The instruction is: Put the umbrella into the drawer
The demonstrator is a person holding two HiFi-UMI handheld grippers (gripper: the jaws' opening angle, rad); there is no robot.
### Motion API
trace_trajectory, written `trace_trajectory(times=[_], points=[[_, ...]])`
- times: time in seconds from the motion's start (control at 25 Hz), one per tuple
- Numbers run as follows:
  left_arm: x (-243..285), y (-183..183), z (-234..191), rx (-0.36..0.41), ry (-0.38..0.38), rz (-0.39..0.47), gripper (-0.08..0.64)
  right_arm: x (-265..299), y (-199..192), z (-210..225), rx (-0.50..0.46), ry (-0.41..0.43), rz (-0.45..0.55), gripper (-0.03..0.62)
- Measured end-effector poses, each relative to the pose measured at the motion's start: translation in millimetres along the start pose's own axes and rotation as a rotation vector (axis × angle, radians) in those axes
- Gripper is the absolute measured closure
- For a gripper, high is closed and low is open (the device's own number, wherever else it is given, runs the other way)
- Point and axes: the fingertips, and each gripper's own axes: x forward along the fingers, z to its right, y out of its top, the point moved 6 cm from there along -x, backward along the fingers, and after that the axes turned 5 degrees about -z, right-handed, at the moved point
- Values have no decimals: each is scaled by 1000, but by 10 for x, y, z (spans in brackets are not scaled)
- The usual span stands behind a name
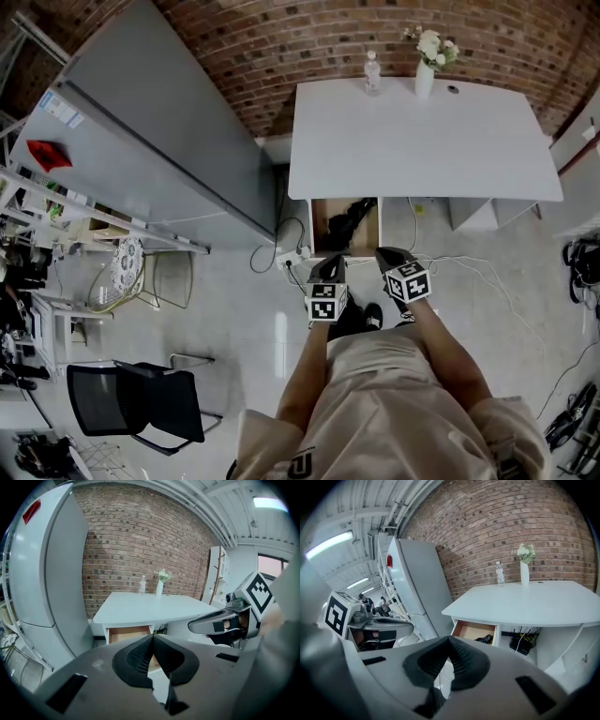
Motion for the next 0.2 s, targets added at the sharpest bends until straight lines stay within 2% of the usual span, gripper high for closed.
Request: trace_trajectory(times=[0.2], points=[[-23,37,-59,-16,-2,14,551,33,28,6,12,-12,6,525]])
